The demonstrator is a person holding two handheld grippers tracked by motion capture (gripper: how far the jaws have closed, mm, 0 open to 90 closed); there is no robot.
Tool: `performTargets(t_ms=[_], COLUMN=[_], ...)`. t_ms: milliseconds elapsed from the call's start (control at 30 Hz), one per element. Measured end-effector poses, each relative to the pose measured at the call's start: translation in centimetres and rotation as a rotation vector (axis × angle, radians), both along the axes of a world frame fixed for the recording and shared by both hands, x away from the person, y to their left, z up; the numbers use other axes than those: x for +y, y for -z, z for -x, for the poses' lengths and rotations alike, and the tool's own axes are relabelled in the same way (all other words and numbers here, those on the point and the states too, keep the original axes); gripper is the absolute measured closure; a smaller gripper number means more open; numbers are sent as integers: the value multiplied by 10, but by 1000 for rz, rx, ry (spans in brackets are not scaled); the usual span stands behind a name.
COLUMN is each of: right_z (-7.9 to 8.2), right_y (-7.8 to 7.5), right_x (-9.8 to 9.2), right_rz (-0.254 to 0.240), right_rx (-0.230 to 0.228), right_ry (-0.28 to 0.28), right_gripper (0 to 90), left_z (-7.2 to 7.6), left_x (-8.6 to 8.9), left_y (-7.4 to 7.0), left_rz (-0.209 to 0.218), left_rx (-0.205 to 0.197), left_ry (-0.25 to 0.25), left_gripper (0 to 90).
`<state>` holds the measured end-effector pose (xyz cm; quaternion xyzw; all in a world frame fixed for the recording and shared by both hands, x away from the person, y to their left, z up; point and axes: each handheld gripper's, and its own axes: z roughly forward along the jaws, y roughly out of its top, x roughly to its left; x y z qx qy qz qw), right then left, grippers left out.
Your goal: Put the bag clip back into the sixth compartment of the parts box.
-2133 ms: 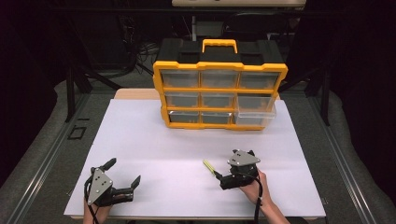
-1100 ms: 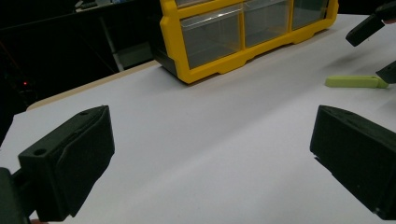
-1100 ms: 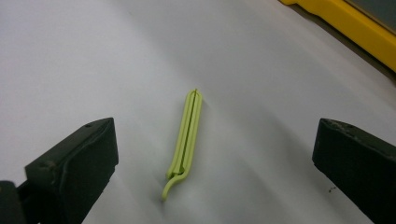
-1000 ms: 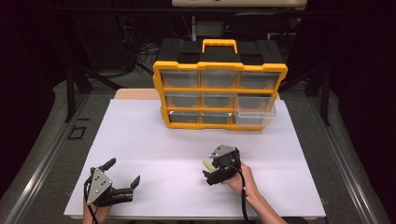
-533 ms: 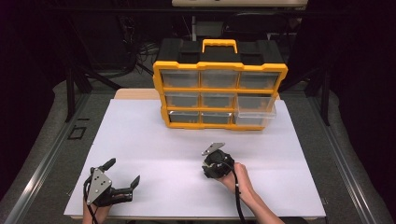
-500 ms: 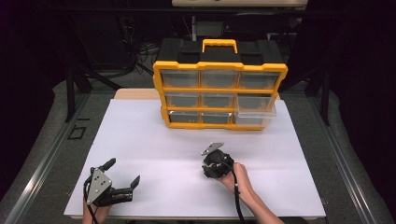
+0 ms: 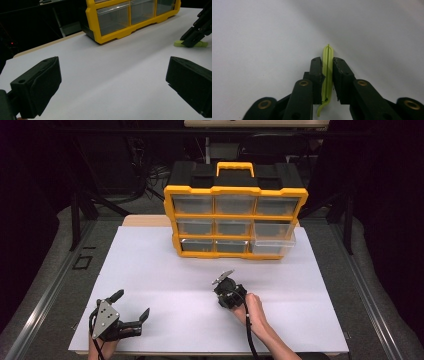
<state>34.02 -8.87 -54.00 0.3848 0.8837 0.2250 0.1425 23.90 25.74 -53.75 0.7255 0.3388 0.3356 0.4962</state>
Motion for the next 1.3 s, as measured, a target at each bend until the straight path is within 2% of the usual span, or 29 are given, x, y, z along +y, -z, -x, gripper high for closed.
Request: performTargets(t_ms=[433,467,600,767,900,933,1167,1300], right_z=[-5,-5,-6,-7,-8,-9,-10,-10], right_y=[-10,-12,-15,-18,-20,-20,-24,-25], right_x=[-13,-14,-19,-26,-32,-34,-45,-48], right_rz=[-42,-33,-36,-14,-22,-39,-18,-23], right_rx=[36,50,50,46,50,56,44,47], right_ry=[7,6,-1,10,14,16,28,31], right_gripper=[800,800,800,800,799,799,799,799], left_z=[0,0,0,0,-1,-1,-1,-1], left_x=[1,1,1,1,1,1,1,2], left_y=[0,0,0,0,0,0,0,0], left_rz=[-4,-2,3,1,4,4,1,-4], left_rx=[1,1,1,2,2,3,6,8], left_ry=[-1,-4,-6,-6,-7,-7,-3,-2], left_gripper=[0,0,0,0,0,0,0,0])
